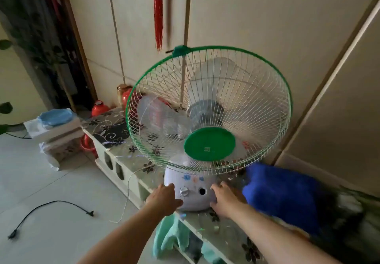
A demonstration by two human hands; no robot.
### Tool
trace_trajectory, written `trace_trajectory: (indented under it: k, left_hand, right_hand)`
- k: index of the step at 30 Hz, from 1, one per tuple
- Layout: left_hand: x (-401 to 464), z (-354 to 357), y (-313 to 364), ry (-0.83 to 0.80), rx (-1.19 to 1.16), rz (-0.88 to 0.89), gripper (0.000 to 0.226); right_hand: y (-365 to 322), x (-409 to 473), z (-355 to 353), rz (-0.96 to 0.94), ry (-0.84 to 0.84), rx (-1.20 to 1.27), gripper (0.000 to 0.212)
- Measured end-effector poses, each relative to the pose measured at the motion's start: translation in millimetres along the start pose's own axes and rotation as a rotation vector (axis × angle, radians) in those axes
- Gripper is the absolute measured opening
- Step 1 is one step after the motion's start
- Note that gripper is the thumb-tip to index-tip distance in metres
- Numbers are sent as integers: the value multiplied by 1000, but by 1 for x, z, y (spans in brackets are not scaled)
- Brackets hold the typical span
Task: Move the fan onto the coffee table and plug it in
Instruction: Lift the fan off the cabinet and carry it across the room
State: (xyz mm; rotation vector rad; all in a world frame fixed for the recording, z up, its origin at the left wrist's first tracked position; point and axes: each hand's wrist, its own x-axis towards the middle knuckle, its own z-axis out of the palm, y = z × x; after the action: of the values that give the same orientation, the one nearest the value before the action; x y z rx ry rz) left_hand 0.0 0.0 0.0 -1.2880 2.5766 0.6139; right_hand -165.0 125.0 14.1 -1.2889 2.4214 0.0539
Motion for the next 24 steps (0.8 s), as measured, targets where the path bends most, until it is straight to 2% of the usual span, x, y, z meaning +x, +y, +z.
trace_trajectory:
  k: [3, 6, 9, 11, 19, 24]
  left_hand:
    - [31, 22, 3, 39, -51, -76, 63]
    - [59, 34, 8, 100, -225, -206, 64]
    - [83, 42, 12, 144, -419, -300, 65]
    - [94, 46, 13, 157, -457, -346, 67]
    - [104, 51, 15, 166, -470, -415, 72]
    - [107, 41, 8, 136, -626, -411, 71]
  right_hand:
    - [9, 33, 23, 54, 63, 48, 49]
    - [18, 68, 41, 115, 66, 153, 56]
    - [26, 95, 54, 160, 157, 240, 57]
    - [28, 107, 57, 189, 175, 297, 61]
    - [20, 119, 52, 273, 152, 440, 64]
    - [18, 117, 49, 294, 96, 750, 70]
